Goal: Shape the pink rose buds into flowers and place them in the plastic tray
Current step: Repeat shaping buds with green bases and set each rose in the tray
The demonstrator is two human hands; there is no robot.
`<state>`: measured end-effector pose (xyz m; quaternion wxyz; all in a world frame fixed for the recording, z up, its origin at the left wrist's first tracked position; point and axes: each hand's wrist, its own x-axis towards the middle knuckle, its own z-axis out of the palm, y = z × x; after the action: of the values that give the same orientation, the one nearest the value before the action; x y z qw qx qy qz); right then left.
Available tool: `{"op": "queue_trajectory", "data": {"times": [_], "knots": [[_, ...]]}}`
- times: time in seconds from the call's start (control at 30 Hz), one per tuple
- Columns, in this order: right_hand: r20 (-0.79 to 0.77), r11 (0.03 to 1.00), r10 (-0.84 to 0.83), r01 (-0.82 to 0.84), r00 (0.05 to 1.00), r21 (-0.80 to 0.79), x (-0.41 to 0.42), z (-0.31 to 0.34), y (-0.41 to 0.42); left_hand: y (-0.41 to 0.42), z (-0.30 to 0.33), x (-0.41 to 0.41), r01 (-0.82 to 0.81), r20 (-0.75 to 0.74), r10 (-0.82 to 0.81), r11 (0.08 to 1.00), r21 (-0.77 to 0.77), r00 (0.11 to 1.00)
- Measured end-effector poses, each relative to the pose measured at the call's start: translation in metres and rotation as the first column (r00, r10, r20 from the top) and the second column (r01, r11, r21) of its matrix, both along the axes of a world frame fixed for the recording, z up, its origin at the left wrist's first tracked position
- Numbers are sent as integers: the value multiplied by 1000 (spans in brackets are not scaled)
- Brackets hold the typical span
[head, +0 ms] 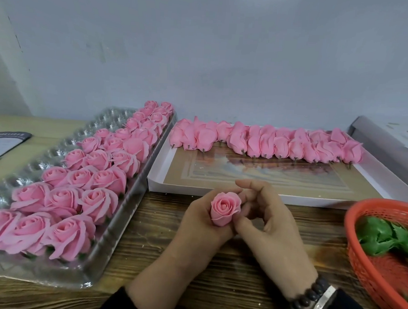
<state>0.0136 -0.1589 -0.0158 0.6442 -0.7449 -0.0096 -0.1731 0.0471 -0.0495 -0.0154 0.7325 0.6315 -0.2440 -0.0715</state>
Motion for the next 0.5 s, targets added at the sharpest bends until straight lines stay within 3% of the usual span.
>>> {"op": "queue_trajectory", "data": {"times": [0.2, 0.5], "knots": [[36, 1000, 18, -19, 999, 24, 1, 4, 0, -1, -3, 1, -26, -23, 27, 999, 38, 999], [148, 995, 64, -75, 987, 71, -5, 10, -2, 5, -1, 2, -93, 60, 83, 976, 195, 995]]}}
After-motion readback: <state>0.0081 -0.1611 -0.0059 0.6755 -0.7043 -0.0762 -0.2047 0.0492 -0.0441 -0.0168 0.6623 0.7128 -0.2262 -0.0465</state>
